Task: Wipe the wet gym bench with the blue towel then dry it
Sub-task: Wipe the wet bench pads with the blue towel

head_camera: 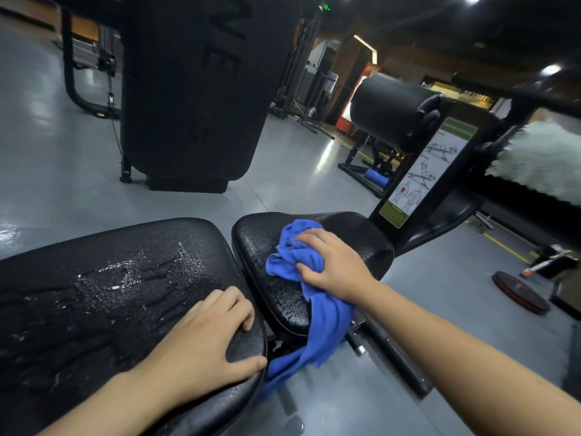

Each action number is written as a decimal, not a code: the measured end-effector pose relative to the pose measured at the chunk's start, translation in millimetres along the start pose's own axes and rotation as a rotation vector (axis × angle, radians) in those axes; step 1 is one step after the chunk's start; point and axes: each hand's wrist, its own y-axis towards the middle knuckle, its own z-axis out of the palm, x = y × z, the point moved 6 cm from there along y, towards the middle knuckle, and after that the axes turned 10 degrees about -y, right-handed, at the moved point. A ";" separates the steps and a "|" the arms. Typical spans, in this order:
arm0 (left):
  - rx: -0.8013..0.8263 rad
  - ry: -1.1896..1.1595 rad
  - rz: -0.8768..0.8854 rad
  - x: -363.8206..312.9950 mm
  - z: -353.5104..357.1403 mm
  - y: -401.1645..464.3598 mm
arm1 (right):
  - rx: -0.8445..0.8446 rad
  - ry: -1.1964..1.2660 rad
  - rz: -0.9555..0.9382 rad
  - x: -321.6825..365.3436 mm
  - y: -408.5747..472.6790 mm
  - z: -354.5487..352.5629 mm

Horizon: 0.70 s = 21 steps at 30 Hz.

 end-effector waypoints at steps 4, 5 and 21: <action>0.011 0.020 -0.010 0.1 -0.1 -0.4 | 0.006 -0.052 0.121 -46.7 3.7 -9.3; 0.015 0.025 -0.014 -0.2 -0.1 -0.2 | 0.014 -0.068 0.156 -61.2 5.1 -10.8; 0.012 0.011 -0.008 0.3 0.1 1.6 | 0.083 -0.103 0.409 -90.2 69.1 6.0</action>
